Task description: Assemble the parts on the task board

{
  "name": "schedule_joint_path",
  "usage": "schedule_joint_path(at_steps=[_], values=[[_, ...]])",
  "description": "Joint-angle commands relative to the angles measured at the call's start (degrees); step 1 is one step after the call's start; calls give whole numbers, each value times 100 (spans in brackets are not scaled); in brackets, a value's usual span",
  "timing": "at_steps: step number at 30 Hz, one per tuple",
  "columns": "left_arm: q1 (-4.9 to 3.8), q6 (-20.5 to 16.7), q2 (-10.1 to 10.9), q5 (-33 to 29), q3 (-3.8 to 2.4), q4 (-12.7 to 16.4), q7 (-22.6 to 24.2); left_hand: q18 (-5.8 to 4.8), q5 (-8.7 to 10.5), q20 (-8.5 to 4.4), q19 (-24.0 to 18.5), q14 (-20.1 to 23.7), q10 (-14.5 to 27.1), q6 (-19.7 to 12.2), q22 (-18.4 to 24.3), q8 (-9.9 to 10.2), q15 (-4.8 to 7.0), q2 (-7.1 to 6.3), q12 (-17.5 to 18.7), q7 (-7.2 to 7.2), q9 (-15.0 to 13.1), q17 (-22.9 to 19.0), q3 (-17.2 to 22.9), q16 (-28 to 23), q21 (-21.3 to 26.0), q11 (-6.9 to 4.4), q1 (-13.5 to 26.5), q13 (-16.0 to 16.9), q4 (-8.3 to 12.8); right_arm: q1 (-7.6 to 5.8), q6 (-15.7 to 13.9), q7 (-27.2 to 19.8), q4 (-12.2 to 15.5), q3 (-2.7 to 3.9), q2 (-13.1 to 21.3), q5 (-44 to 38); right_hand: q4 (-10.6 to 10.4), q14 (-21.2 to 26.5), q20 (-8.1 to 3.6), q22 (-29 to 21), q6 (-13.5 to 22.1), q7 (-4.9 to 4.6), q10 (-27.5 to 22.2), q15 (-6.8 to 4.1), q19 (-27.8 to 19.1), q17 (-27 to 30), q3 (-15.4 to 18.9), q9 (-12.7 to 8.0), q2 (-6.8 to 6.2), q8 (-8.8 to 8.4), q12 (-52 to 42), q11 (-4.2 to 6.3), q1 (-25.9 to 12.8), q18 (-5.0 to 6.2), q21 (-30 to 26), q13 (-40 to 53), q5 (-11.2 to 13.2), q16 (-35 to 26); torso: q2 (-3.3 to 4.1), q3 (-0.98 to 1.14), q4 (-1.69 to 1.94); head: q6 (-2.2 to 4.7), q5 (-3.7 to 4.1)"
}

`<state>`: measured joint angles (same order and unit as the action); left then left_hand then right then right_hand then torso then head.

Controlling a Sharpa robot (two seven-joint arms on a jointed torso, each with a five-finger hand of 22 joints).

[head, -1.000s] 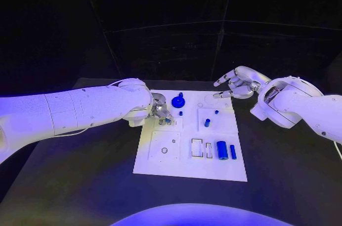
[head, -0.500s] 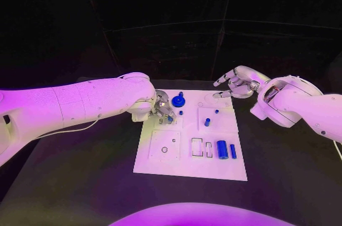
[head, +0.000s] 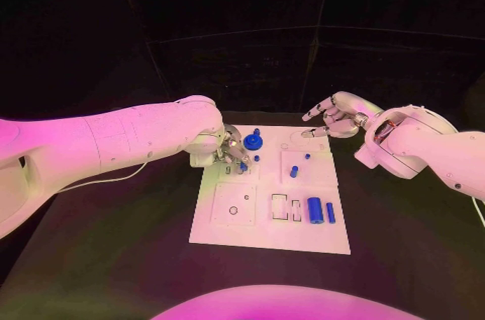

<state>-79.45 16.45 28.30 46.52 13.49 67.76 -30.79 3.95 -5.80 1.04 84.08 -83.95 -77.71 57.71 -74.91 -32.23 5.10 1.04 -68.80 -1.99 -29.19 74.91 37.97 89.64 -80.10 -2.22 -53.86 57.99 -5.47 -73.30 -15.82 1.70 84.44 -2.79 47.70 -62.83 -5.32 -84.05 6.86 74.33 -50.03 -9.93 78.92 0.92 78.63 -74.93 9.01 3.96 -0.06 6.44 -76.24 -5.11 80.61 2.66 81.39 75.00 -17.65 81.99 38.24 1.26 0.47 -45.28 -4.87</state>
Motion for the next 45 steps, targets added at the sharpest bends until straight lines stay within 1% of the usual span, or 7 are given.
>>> schedule_joint_path(at_steps=[1, 14, 19, 24, 27, 35, 45], values=[[-14, 237, -7, 16, 0, -15, -43, -85, -14, -32, 116, -605, -1, 88, -94, 11, 49, 55, -17, 40, 8, 1509, 625, 36, 7, -23, -45, -4, 597, -11, 39, -2, 1, 3, -9, -15, -2, -295, -3, -6, -47, 9, -3, -48, -36, -113, 35, 1, 78, 36, 11, 31, 22, 116, -21, 24, -37, -29, 1, -2, 9, -27, 3], [-15, 275, 31, 444, 2, -11, -62, -89, -13, -32, 121, -605, 5, 90, -109, 11, 48, 57, -5, 40, 10, 1509, 626, 36, -4, -23, -46, -21, 600, -11, 48, -4, 1, 3, -13, -15, -2, -295, -3, -6, -47, 9, -3, -48, -36, -113, 35, 1, 78, 36, 11, 31, 22, 116, -21, 24, -37, -29, 0, -6, 8, -45, -9], [-14, 259, 41, 470, 2, -20, -64, -87, -12, -31, 118, -605, 6, 91, -103, 11, 48, 59, -4, 41, 11, 1509, 626, 36, 1, -23, -47, -23, 601, -11, 51, -9, 0, 3, -17, -15, -2, -295, -3, -6, -47, 9, -3, -48, -36, -113, 35, 1, 78, 36, 11, 31, 22, 116, -21, 24, -37, -29, 2, -7, 12, -41, -21], [-13, 255, 40, 478, 2, -27, -63, -88, -11, -31, 119, -605, 8, 92, -104, 11, 48, 60, 1, 40, 11, 1509, 625, 36, 0, -23, -47, -30, 601, -11, 50, -12, -2, 3, -25, -15, -2, -295, -3, -6, -47, 9, -3, -48, -36, -113, 35, 1, 78, 36, 11, 31, 22, 116, -21, 24, -37, -29, 5, -12, -1, -33, -15], [-11, 274, 34, 480, 2, -24, -64, -88, -11, -31, 119, -605, 8, 92, -104, 11, 48, 60, 1, 40, 11, 1509, 625, 36, 0, -23, -47, -30, 601, -11, 52, -12, 0, 3, -27, -15, -2, -295, -3, -6, -47, 9, -3, -48, -36, -113, 35, 1, 78, 36, 11, 31, 22, 116, -21, 24, -37, -29, 8, -9, -5, -31, -22], [-1, 321, 26, 475, 2, 1, -67, -90, -10, -31, 123, -605, 5, 94, -117, 11, 47, 61, -4, 40, 12, 1509, 624, 36, -8, -22, -47, -23, 601, -11, 57, -12, 0, 3, -29, -15, -2, -295, -3, -6, -47, 9, -3, -48, -36, -113, 35, 1, 78, 36, 11, 31, 22, 116, -21, 24, -37, -29, 3, -10, 10, -46, -14], [9, 339, 11, 409, 2, 17, -71, -92, -8, -31, 124, -605, 2, 97, -121, 11, 47, 64, -7, 39, 13, 1509, 622, 36, -11, -22, -46, -18, 599, -11, 64, -11, -2, 3, -36, -15, -2, -295, -3, -6, -47, 9, -3, -48, -36, -113, 35, 1, 78, 36, 11, 31, 22, 116, -21, 24, -37, -29, -1, -8, 4, -55, -26]])
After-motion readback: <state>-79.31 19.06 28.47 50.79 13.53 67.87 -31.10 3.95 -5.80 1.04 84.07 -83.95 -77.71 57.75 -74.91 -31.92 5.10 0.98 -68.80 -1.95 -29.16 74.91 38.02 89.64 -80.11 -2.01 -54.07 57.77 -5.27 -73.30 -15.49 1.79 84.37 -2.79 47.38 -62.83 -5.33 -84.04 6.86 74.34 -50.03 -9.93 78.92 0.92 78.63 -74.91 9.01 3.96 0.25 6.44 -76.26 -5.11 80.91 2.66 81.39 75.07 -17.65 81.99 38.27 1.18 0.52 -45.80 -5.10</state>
